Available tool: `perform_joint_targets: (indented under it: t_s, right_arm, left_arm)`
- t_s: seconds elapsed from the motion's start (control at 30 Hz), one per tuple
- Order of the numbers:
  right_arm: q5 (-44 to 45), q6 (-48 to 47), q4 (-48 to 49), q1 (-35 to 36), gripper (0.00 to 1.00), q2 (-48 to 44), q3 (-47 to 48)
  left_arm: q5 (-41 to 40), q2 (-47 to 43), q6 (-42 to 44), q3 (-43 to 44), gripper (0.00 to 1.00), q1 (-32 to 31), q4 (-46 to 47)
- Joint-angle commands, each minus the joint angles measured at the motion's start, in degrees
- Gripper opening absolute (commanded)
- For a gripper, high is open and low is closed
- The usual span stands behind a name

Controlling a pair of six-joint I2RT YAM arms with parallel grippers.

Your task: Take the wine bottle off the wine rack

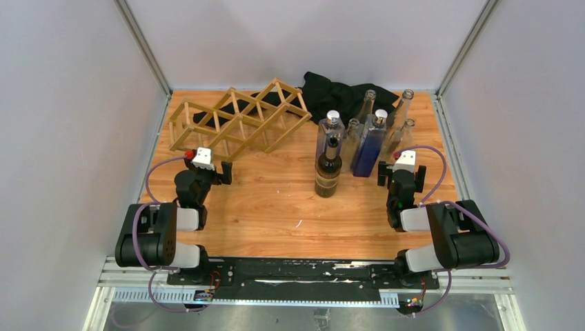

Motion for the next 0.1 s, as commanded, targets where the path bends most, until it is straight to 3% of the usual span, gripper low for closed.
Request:
perform_joint_targets:
  t_s: [0.0, 0.07]
  right_arm:
    - [-0.07, -0.68, 2.26, -0.36, 1.0, 0.3, 0.75]
    - [-0.15, -0.67, 2.25, -0.36, 1.0, 0.31, 0.79]
  left_arm:
    - [-0.9, 0.0, 1.98, 1.31, 1.0, -1.15, 0.04]
    - [-0.92, 0.05, 1.79, 1.15, 1.0, -1.2, 0.48]
